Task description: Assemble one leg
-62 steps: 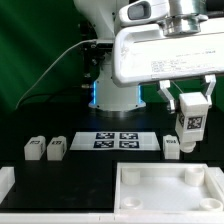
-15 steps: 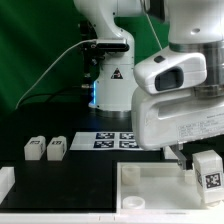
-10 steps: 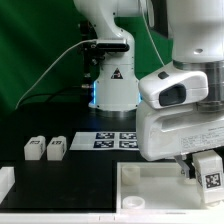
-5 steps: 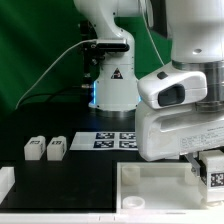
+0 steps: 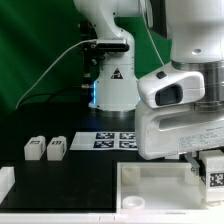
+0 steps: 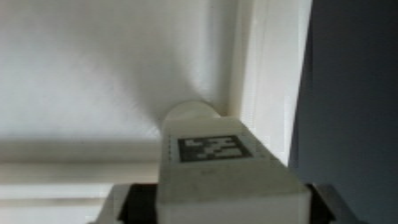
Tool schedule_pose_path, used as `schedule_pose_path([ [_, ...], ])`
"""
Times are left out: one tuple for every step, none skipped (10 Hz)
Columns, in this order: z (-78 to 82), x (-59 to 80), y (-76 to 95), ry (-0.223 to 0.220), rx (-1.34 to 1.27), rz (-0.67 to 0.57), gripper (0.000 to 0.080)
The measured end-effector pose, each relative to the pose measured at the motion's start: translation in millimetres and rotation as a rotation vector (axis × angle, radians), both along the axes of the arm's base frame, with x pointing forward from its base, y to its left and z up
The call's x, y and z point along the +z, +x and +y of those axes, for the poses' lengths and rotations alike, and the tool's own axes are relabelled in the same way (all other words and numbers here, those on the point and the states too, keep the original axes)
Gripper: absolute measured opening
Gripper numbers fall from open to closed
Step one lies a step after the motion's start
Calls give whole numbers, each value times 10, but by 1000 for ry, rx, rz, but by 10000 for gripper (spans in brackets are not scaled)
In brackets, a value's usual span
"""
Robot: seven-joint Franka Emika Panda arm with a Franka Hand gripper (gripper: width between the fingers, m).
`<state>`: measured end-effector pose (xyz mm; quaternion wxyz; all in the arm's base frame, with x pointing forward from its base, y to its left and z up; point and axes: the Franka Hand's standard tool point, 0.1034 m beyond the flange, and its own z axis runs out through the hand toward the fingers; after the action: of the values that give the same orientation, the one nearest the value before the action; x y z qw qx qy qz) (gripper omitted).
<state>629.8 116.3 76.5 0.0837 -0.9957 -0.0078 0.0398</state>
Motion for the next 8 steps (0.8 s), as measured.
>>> schedule_pose_path([
  [-9, -5, 15, 5, -145, -7, 297],
  [-19, -12, 17, 11, -315, -11, 297],
  [-12, -12, 13, 13, -525, -1, 297],
  [-6, -11, 12, 4, -658, 20, 297],
  [-7, -10, 13, 3, -698, 28, 297],
  [-6, -11, 13, 5, -796, 49, 297],
  [-4, -12, 12, 3, -883, 67, 297],
  [-3, -13, 12, 2, -921, 74, 297],
])
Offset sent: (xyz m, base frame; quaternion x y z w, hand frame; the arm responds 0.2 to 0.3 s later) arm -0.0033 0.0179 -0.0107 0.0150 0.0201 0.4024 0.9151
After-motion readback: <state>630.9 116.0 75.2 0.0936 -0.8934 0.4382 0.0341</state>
